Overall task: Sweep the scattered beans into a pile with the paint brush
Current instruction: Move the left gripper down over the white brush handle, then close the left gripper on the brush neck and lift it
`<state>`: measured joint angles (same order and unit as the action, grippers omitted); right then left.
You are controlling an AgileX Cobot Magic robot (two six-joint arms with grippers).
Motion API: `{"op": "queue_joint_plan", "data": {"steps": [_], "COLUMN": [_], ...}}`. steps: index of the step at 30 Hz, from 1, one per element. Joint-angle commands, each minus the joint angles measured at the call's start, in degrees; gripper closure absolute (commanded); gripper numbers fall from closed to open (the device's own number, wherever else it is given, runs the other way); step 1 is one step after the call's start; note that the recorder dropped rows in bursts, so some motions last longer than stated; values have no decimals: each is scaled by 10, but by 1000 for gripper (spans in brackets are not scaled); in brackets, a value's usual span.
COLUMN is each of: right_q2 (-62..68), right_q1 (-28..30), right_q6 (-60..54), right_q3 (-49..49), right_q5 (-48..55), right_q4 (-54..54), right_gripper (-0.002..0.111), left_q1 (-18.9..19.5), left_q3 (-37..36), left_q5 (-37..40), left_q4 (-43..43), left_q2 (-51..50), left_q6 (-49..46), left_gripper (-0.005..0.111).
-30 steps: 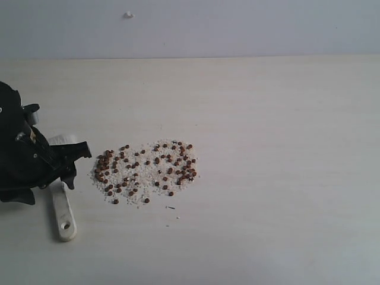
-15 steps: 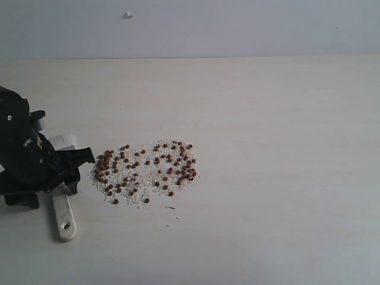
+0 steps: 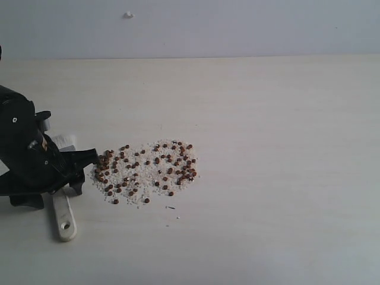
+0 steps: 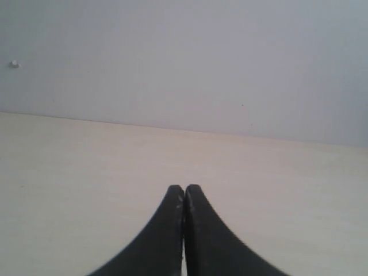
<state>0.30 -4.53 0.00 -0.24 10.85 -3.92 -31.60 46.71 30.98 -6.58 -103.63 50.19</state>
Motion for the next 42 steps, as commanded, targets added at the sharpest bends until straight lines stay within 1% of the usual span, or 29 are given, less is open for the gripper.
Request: {"op": "queue_joint_plan", "data": {"steps": [1, 24, 25, 27, 30, 32, 33, 39, 42], "right_q2": [-3, -3, -3, -3, -3, -3, -3, -3, -3], "right_q1": [4, 4, 4, 4, 4, 4, 4, 4, 4], "right_q6": [3, 0, 0, 0, 0, 0, 0, 0, 0], "right_q3": [2, 2, 2, 2, 2, 2, 2, 2, 2], "right_q5": [-7, -7, -7, -7, -7, -6, -2, 2, 2], "right_q4": [-6, -5, -5, -5, -5, -5, -5, -5, -5], "right_gripper": [108, 108, 108, 108, 108, 108, 108, 108, 108], "left_q1": [-3, -3, -3, -3, -3, -3, -3, -3, -3], "left_q3": [-1, -1, -1, -1, -1, -1, -1, 3, 19], "left_q5": [14, 15, 15, 16, 16, 16, 16, 2, 5], "left_q4": [-3, -1, -1, -1, -1, -1, -1, -7, -7], "left_q2": [-1, -1, -1, -1, -1, -1, -1, 1, 9], "left_q6": [10, 0, 0, 0, 0, -6, -15, -41, -67], "left_gripper": [45, 46, 48, 57, 80, 99, 107, 107, 107]}}
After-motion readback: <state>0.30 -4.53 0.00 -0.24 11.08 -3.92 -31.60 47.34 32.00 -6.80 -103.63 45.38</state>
